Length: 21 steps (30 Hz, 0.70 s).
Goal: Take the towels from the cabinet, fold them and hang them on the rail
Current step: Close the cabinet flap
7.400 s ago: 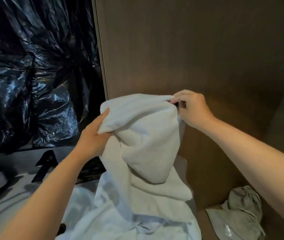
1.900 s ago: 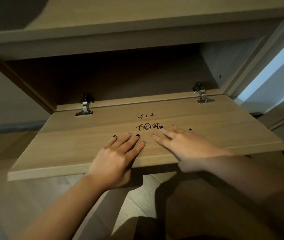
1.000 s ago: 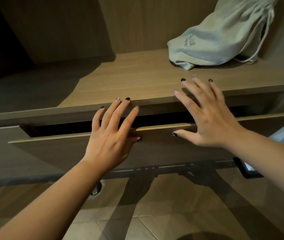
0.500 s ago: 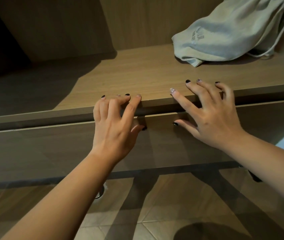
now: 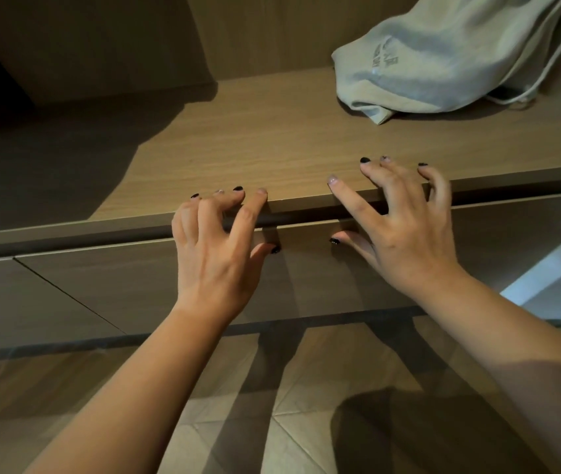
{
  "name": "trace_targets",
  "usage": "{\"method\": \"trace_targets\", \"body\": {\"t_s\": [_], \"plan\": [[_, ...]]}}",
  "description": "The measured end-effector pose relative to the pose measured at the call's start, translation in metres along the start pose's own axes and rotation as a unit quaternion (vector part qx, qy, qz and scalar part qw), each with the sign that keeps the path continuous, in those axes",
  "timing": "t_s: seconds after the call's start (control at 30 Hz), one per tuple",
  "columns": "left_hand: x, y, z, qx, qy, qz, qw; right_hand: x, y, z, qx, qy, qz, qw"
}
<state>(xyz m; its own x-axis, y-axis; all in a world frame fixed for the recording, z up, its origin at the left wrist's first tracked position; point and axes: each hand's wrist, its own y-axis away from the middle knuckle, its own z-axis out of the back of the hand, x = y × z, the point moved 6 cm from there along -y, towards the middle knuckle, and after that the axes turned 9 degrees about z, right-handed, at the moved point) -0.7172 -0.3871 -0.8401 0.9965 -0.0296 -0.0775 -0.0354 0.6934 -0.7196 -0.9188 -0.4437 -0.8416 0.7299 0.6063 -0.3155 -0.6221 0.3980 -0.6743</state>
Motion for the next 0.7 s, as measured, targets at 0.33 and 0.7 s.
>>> {"method": "trace_targets", "body": {"t_s": [0.33, 0.7], "plan": [[-0.008, 0.001, 0.019, 0.179, -0.005, 0.036, 0.983, 0.002, -0.006, 0.008, 0.102, -0.001, -0.032, 0.994], [-0.028, -0.057, 0.118, 0.462, 0.041, 0.082, 0.882, -0.003, -0.065, 0.081, 0.438, -0.18, -0.064, 0.878]]}}
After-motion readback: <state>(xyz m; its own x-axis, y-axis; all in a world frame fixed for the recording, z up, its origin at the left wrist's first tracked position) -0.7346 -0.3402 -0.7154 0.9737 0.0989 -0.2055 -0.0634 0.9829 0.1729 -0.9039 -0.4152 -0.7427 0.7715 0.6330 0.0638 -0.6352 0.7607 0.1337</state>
